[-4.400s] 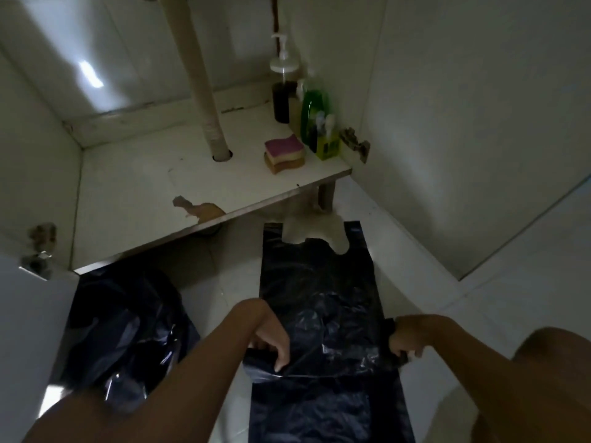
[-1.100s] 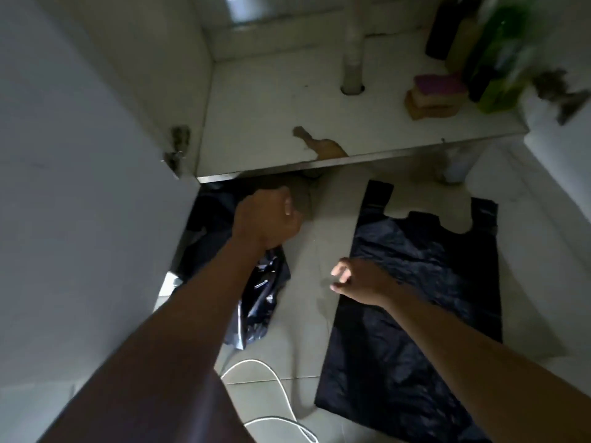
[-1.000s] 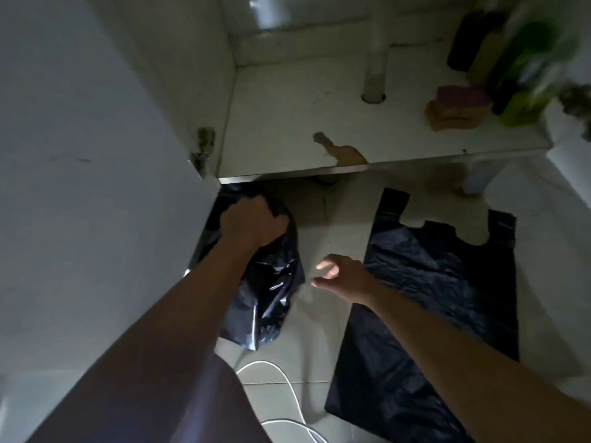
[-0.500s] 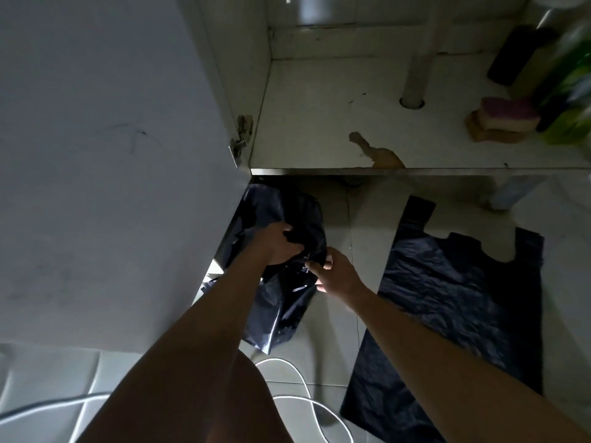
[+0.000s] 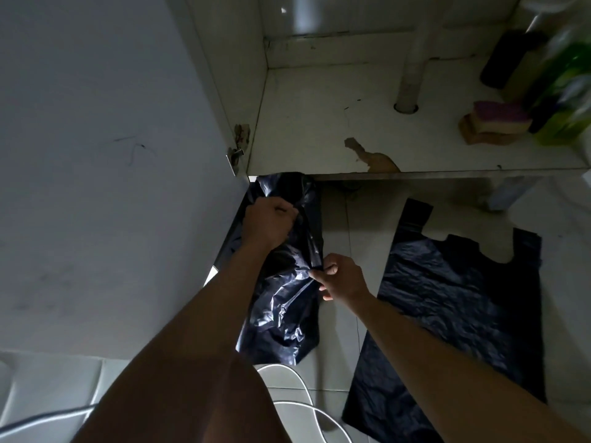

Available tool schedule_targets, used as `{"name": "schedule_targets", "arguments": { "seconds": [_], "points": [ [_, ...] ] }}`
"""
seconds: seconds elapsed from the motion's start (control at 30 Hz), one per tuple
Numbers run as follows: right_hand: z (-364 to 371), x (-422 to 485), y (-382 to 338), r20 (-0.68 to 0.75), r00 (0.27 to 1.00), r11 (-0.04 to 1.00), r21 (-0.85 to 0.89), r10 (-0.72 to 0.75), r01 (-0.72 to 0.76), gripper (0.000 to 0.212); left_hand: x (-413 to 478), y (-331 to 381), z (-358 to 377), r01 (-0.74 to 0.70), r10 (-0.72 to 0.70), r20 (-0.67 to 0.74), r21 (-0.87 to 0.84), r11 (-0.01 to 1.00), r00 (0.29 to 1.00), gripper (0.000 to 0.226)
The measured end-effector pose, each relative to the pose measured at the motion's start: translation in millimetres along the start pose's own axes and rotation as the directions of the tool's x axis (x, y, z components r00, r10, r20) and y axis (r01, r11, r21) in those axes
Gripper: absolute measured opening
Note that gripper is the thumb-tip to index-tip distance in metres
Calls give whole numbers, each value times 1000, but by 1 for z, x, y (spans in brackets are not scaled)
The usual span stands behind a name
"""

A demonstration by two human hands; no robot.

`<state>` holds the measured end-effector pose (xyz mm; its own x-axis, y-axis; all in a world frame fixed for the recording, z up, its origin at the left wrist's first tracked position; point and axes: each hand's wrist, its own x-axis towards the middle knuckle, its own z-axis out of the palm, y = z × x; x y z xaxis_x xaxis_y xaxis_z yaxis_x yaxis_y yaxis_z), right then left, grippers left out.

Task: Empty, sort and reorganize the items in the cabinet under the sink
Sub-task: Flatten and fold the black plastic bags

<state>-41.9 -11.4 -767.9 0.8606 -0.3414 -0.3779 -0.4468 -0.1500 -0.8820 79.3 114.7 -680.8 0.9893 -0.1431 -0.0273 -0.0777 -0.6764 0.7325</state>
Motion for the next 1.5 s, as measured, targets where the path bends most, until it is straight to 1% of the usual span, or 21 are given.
{"name": "schedule_targets", "arguments": {
  "seconds": [0.1, 0.17, 0.33, 0.4, 0.5, 0.6, 0.67, 0.73, 0.8, 0.87, 0.97, 1.03, 1.07, 1.13, 1.17, 1.23, 1.27, 1.3, 1.37, 1.4, 1.5],
  "points": [
    [4, 1, 4, -32, 999, 1000, -2, 18, -18, 26, 2, 12, -10, -30, 30, -71, -10, 999, 997, 9],
    [7, 5, 10, -8, 1000, 997, -72, 17, -17, 28, 4, 18, -17, -58, 56, -153, -11, 998, 987, 14],
    [11, 0, 23, 181, 983, 980, -200, 43, -6, 28, 6, 43, -37, -186, 150, -343, -73, 980, 927, 9],
    [11, -6, 22, 243, 968, 981, -193, 68, -21, 24, 6, 52, -41, -226, 170, -391, -101, 969, 905, 11],
    [15, -7, 21, 288, 955, 992, -125, 65, -30, 39, 6, 56, -39, -272, 222, -344, -105, 957, 913, 11],
    [17, -2, 16, 135, 990, 996, 68, 44, -53, 61, 9, 48, -32, -291, 260, -223, -120, 949, 940, 6],
    [10, 1, 8, 87, 994, 980, 183, 68, -83, 50, 10, 42, -30, -278, 254, -159, -158, 947, 954, 3],
    [-1, 1, -2, 144, 988, 986, 146, 57, -78, 26, 10, 38, -31, -296, 277, -128, -168, 940, 952, 8],
    [-6, 0, -8, 230, 973, 999, 26, -23, 18, 13, 9, 37, -31, -327, 313, -110, -147, 934, 943, 10],
    [-3, -5, -13, 259, 962, 993, -56, -89, 107, 16, 9, 40, -31, -334, 317, -142, -119, 935, 938, 11],
    [3, -11, -14, 264, 958, 985, -98, -113, 143, 24, 13, 43, -33, -331, 306, -255, -63, 941, 917, 13],
    [7, -13, -11, 184, 975, 989, -60, -125, 138, 32, 16, 44, -36, -371, 353, -258, -24, 928, 900, 13],
    [7, -12, -10, 47, 988, 989, -6, -145, 145, 37, 17, 43, -37, -395, 383, -223, -8, 919, 896, 12],
    [-3, -3, -7, -238, 961, 990, 3, -139, 143, 54, 20, 39, -40, -442, 439, -129, 11, 897, 889, 12],
    [-11, 3, -8, -270, 955, 992, -67, -120, 106, 72, 21, 38, -41, -462, 462, -86, 15, 887, 883, 12],
    [-23, 14, -7, -195, 971, 978, -182, -141, 105, 97, 23, 33, -42, -489, 489, -14, 8, 872, 872, 13],
    [-27, 19, -9, -142, 974, 967, -208, -179, 147, 94, 24, 31, -43, -493, 493, 11, 0, 870, 870, 14],
    [-30, 21, -13, -105, 972, 958, -219, -211, 185, 82, 25, 29, -44, -490, 490, 31, -1, 872, 871, 15],
    [-36, 21, -25, -74, 968, 945, -248, -239, 214, 41, 25, 27, -45, -476, 476, 28, 28, 879, 879, 15],
    [-37, 19, -31, -50, 974, 950, -240, -220, 202, 28, 24, 27, -44, -467, 468, -10, 69, 882, 883, 17],
    [-35, 11, -49, 97, 992, 993, -73, -81, 88, 24, 19, 29, -39, -322, 346, -184, 148, 935, 920, 20]
  ]
}}
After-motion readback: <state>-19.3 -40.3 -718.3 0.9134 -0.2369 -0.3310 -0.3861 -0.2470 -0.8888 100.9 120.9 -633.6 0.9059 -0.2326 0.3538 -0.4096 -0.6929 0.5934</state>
